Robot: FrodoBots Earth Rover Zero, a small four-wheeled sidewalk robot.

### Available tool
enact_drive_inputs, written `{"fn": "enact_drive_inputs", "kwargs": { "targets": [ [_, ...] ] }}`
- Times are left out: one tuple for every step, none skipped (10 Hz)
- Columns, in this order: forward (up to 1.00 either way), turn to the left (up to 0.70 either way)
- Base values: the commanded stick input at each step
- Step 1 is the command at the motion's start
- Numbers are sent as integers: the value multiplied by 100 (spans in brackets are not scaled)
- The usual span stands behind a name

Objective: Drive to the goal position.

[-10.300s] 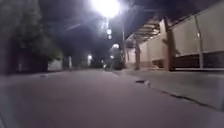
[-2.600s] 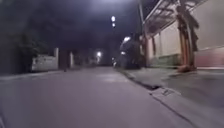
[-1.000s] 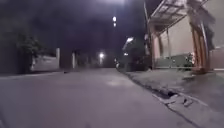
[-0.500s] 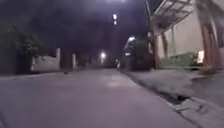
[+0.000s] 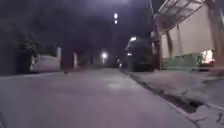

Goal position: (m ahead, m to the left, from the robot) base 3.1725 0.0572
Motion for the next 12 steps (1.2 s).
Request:
{"fn": "enact_drive_inputs", "kwargs": {
  "targets": [
    [70,0],
    [70,0],
    [70,0],
    [70,0],
    [70,0],
    [70,0],
    [70,0],
    [70,-1],
    [70,-33],
    [70,-35],
    [70,-35],
    [70,-35]
  ]
}}
